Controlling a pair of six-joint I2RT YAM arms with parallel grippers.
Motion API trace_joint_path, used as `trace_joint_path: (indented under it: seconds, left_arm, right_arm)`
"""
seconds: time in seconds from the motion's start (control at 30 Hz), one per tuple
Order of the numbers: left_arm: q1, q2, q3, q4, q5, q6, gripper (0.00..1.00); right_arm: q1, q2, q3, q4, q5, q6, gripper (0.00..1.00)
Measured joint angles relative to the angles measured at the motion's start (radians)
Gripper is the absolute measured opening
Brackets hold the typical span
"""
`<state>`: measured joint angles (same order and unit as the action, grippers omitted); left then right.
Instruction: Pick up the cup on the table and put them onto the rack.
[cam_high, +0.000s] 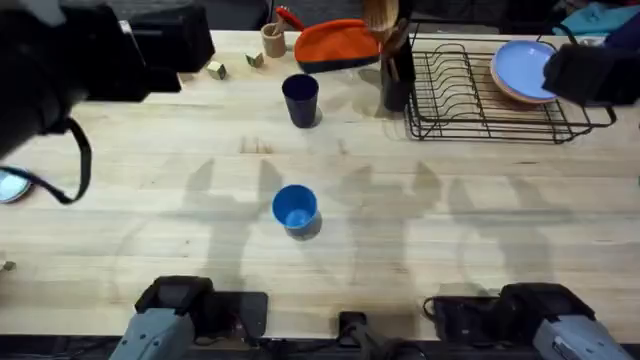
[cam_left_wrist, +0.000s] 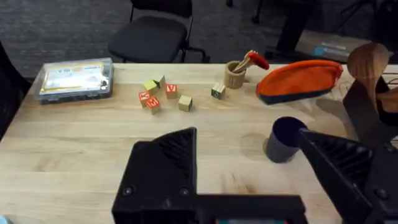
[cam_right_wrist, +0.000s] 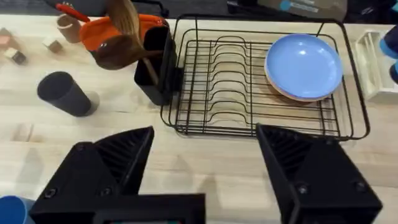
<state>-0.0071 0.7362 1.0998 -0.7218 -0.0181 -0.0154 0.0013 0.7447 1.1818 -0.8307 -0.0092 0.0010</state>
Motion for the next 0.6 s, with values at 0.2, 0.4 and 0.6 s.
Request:
trace_joint_path:
  seconds: [0.2,0.4,0.6]
  left_arm:
    - [0.0,0.057,0.042,-0.048,0.0,0.0,0.999]
    - [0.0,0.07,0.042,-0.059,0.004,0.0,0.999]
    - [0.0,0.07,0.042,-0.059,0.004,0.0,0.999]
  right_arm:
    - [0.0,0.082,0.042,-0.019,-0.023,0.002,0.996]
    - [0.0,0.095,0.042,-0.022,-0.045,0.002,0.996]
    - [0.0,0.095,0.043,-0.01,-0.062,0.007,0.996]
